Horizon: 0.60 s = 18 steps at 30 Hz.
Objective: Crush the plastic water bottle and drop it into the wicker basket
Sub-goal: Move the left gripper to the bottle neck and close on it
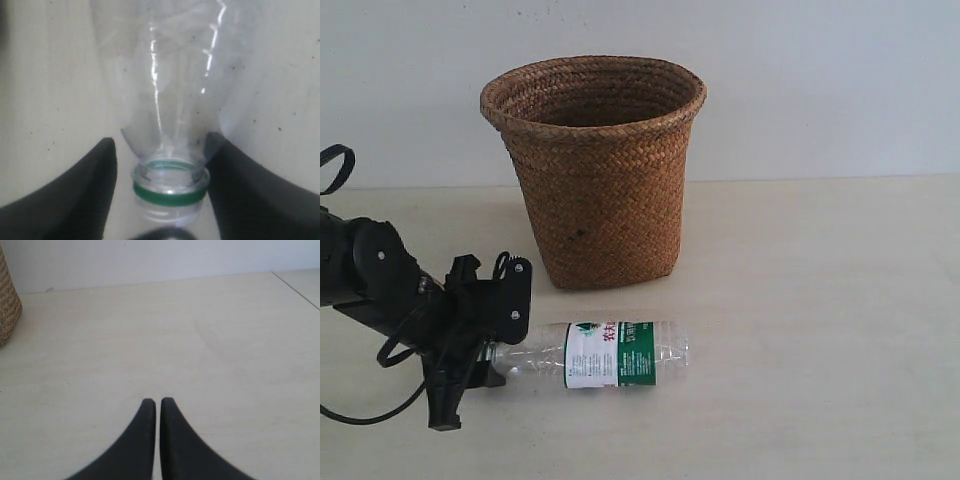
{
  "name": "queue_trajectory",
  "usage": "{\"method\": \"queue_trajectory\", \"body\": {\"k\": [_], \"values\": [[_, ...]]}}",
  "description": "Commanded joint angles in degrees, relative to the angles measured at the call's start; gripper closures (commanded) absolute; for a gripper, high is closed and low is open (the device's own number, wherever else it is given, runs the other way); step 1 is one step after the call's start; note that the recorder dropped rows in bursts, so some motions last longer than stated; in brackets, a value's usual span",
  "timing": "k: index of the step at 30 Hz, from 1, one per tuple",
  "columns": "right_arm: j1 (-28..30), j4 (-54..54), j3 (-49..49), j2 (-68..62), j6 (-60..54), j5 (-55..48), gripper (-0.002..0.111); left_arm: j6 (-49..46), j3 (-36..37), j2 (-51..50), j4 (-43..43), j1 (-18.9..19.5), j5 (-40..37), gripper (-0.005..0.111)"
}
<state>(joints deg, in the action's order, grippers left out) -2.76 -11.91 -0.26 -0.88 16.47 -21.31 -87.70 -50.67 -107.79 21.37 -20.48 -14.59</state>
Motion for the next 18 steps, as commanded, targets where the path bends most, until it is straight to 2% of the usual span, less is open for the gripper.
{"method": "queue_trajectory", "body": {"k": [1, 5, 7, 18], "values": [[0.42, -0.36, 0.26, 0.2, -0.14, 0.28, 0.108, -0.43, -0.01, -1.18, 0.32, -0.23, -1.32, 0.076], [0.42, -0.36, 0.26, 0.2, -0.14, 0.28, 0.108, -0.43, -0.01, -1.18, 0.32, -0.23, -1.59, 0.096], [0.42, -0.36, 0.26, 0.2, -0.14, 0.28, 0.108, -0.43, -0.01, -1.18, 0.32, -0.23, -2.06, 0.103], [0.42, -0.36, 0.26, 0.2, -0.14, 0.28, 0.108, -0.43, -0.01, 1.3, 0.32, -0.23, -3.42, 0.103]]}}
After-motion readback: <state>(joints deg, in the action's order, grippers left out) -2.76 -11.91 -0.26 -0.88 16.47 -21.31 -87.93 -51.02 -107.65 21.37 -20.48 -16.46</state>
